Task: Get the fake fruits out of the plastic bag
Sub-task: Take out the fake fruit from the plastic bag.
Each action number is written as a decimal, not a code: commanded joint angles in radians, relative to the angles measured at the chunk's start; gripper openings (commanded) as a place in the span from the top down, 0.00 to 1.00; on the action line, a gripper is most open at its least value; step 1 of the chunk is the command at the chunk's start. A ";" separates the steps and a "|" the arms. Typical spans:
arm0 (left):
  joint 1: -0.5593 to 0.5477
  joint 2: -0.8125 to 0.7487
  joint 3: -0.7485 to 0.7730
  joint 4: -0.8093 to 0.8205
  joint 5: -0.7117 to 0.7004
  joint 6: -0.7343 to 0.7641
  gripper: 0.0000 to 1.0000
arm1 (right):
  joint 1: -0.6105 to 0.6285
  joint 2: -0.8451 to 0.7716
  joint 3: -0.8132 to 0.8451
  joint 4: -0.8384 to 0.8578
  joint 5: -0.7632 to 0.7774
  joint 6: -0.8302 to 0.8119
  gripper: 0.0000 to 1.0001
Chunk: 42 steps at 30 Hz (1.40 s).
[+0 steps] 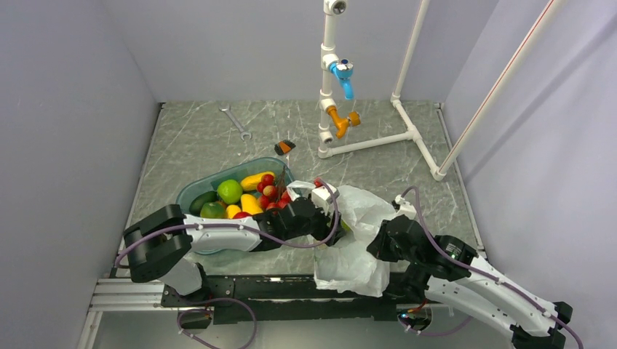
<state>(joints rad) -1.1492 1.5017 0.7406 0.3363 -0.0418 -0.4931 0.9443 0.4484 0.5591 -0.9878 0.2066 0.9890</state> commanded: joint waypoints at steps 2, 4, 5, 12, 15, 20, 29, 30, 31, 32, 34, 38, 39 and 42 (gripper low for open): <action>-0.007 0.063 0.023 0.066 -0.096 0.071 0.25 | 0.003 -0.029 0.054 -0.012 0.043 0.008 0.91; -0.007 0.092 0.026 0.089 -0.110 0.082 0.27 | 0.004 -0.034 0.054 -0.012 0.046 0.008 0.91; -0.007 0.105 0.026 0.111 -0.113 0.087 0.28 | 0.003 -0.036 0.056 -0.012 0.047 0.007 0.91; -0.007 0.178 0.100 0.118 -0.155 0.087 0.18 | 0.004 -0.027 0.054 0.011 0.041 0.002 0.92; -0.007 0.206 0.139 0.112 -0.153 0.090 0.16 | 0.004 -0.025 0.049 0.037 0.027 0.001 0.92; -0.007 0.249 0.178 0.099 -0.165 0.086 0.06 | 0.004 -0.010 0.049 0.052 0.024 -0.002 0.93; -0.006 0.375 0.268 0.035 -0.216 0.114 0.07 | 0.003 -0.009 0.051 0.056 0.024 -0.009 0.94; -0.006 0.388 0.279 0.026 -0.216 0.115 0.09 | 0.004 -0.010 0.050 0.056 0.024 -0.009 0.94; -0.006 0.394 0.285 0.024 -0.210 0.117 0.10 | 0.003 -0.010 0.051 0.054 0.024 -0.009 0.94; -0.006 0.399 0.286 0.024 -0.208 0.116 0.11 | 0.003 -0.012 0.052 0.052 0.024 -0.009 0.94; -0.006 0.396 0.288 0.023 -0.206 0.109 0.14 | 0.003 -0.016 0.054 0.048 0.026 -0.007 0.95; -0.006 0.364 0.305 -0.014 -0.192 0.107 0.25 | 0.004 -0.028 0.053 0.042 0.031 -0.005 0.95; -0.006 0.351 0.306 -0.020 -0.190 0.105 0.28 | 0.004 -0.031 0.052 0.044 0.030 -0.005 0.95; -0.007 0.308 0.304 -0.042 -0.180 0.108 0.37 | 0.004 -0.031 0.048 0.053 0.029 -0.008 0.95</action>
<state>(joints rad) -1.1519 1.8938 1.0107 0.3119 -0.2298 -0.3939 0.9443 0.4271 0.5789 -0.9676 0.2298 0.9878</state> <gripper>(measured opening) 0.705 0.057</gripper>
